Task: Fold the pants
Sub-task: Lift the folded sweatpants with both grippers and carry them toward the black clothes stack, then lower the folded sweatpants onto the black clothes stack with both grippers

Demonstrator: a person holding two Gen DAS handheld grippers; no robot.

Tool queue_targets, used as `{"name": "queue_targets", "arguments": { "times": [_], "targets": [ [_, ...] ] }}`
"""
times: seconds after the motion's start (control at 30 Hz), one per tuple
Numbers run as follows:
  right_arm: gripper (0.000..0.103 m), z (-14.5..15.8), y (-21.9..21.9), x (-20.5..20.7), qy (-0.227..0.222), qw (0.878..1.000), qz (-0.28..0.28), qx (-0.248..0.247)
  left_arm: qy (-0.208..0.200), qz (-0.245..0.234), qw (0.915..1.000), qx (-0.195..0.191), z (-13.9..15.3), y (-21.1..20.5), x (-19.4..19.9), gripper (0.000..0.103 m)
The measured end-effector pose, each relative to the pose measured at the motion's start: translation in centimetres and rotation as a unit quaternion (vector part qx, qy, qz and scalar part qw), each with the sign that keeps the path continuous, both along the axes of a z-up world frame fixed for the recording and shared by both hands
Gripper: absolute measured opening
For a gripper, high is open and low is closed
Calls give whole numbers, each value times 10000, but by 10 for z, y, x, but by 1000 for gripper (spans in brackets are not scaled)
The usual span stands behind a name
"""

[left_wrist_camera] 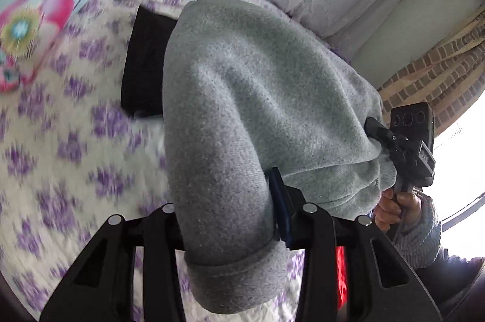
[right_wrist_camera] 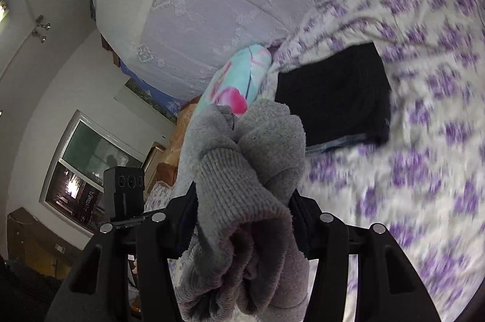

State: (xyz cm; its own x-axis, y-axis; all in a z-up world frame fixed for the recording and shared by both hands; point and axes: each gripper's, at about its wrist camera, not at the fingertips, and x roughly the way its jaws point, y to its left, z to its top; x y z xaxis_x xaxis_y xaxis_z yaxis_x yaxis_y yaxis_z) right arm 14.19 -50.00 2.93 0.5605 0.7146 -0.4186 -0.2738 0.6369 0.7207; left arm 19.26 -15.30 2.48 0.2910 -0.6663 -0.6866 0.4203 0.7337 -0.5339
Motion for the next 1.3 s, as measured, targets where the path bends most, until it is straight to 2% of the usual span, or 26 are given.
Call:
{"name": "queue_targets", "arguments": {
  "times": [0.13,0.23,0.37,0.5,0.57,0.63,0.7,0.77,0.9,0.97,1.03,1.17,1.23,1.3],
  "targets": [
    [54,31,-20,89,-158,9999,25,-10,-207,78,9997,93,28,-25,79,38],
    [54,28,-30,149,-25,10000,35,36,-97,231,9997,81,21,-33,126,38],
    [54,-2,-34,204,238,9997,13,9,154,410,9990,126,-14,-36,173,38],
    [54,-53,-34,238,687,9972,-113,-260,618,559,9961,275,-71,-42,202,40],
    [58,-77,-35,245,813,9953,-267,-446,667,706,9949,257,-93,-40,203,52],
    [61,-92,-43,246,771,9960,-389,-233,632,824,9945,104,-102,-34,203,66],
    [64,-95,-44,245,672,9966,-425,-230,648,866,9941,50,-105,-31,204,68],
    [70,-88,-41,243,531,9966,-443,-437,619,904,9939,92,-99,-29,200,69],
    [73,-43,-46,227,-135,9902,-757,-1164,87,1158,9928,281,-64,-15,187,67],
    [73,-15,-44,212,-550,9820,-906,-1566,-284,1281,9908,347,-39,-10,181,67],
    [73,9,-29,195,-1026,9686,-812,-2115,-537,1293,9893,410,-19,-13,182,67],
    [73,27,21,169,-1803,9305,-457,-3155,-861,1162,9868,724,0,-43,190,68],
    [73,22,39,170,-1883,9178,-337,-3479,-970,1148,9835,1006,-1,-62,195,69],
    [71,10,46,177,-1727,9190,-294,-3531,-950,1137,9796,1359,-12,-79,203,72]
  ]
}}
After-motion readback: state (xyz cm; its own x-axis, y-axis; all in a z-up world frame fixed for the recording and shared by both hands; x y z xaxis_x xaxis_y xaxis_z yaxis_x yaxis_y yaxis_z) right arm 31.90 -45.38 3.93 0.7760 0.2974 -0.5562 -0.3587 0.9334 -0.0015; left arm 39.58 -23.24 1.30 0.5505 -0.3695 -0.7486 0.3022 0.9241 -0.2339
